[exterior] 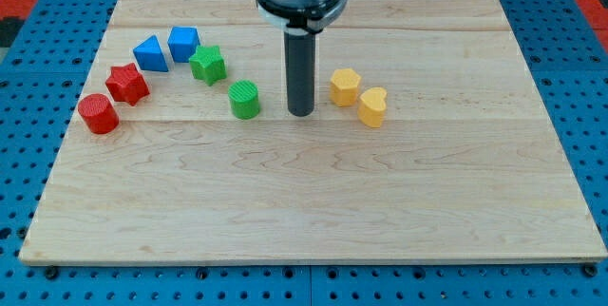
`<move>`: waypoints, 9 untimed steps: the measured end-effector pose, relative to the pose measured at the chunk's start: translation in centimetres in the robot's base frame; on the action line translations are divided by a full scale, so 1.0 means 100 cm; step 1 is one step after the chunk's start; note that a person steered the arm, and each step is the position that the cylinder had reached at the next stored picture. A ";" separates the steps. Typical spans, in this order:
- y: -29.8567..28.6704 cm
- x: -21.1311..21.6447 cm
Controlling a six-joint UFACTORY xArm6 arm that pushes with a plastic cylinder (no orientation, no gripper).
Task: Move the yellow blocks towards the bottom of the board
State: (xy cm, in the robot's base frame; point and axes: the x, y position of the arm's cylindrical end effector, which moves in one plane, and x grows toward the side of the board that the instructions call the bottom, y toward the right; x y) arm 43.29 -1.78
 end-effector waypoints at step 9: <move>0.148 -0.014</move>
State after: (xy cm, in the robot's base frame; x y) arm 41.86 13.02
